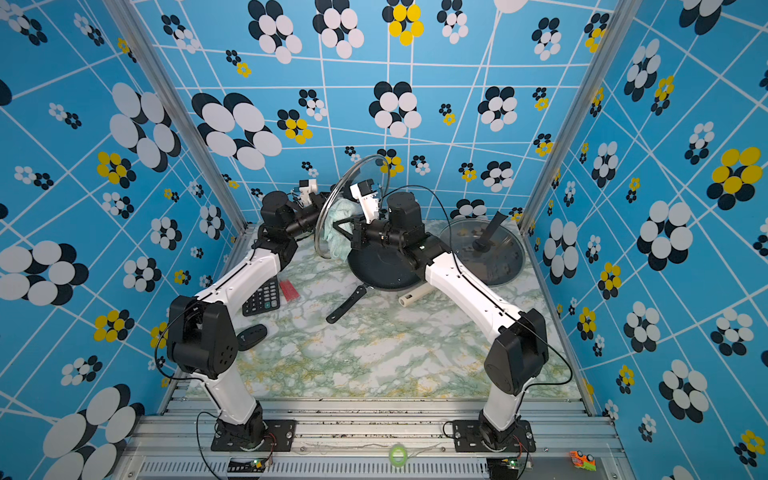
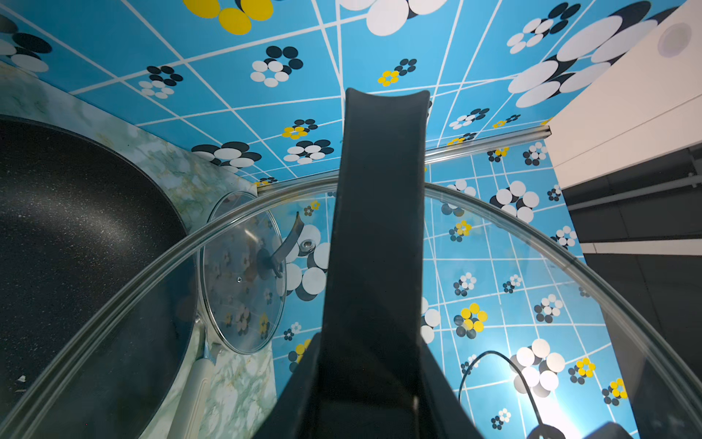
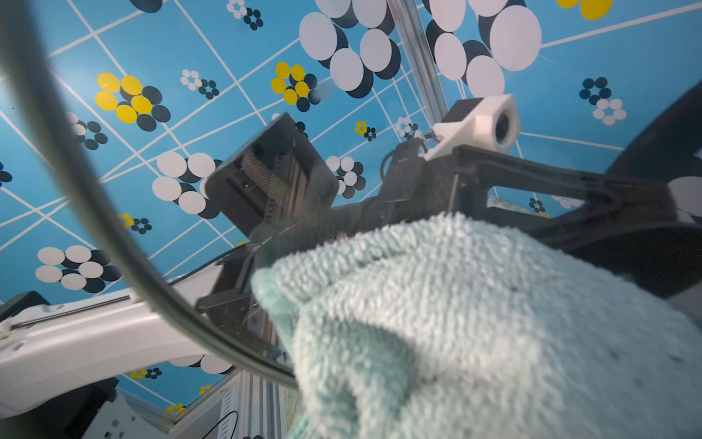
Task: Wipe the pot lid with a cloth
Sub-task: Wipe the pot lid.
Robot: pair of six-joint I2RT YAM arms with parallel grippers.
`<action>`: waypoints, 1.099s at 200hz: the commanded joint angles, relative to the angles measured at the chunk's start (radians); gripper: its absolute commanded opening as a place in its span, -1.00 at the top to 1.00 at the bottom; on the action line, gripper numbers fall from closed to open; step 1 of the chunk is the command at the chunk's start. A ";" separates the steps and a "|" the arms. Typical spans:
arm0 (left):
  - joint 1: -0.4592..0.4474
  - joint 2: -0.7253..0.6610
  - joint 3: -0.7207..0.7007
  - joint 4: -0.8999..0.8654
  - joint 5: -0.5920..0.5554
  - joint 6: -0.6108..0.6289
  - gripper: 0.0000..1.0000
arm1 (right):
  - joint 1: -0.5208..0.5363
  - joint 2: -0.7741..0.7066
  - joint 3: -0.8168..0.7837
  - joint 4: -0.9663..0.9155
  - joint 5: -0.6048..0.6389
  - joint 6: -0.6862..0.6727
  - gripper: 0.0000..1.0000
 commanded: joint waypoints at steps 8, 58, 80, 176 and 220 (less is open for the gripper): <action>-0.001 -0.010 0.055 0.264 -0.008 -0.094 1.00 | -0.001 -0.019 0.068 0.017 -0.023 -0.060 1.00; -0.011 -0.003 0.098 0.359 0.128 -0.102 1.00 | -0.115 0.033 0.153 0.134 0.061 -0.003 1.00; -0.025 0.013 0.118 0.471 0.168 -0.170 1.00 | -0.173 0.119 0.242 0.155 0.092 0.026 1.00; -0.039 0.066 0.304 0.419 0.106 -0.147 1.00 | -0.228 0.262 0.191 0.200 0.111 0.150 1.00; -0.028 0.127 0.360 0.354 -0.020 -0.095 1.00 | -0.114 0.156 0.009 0.219 0.115 0.158 1.00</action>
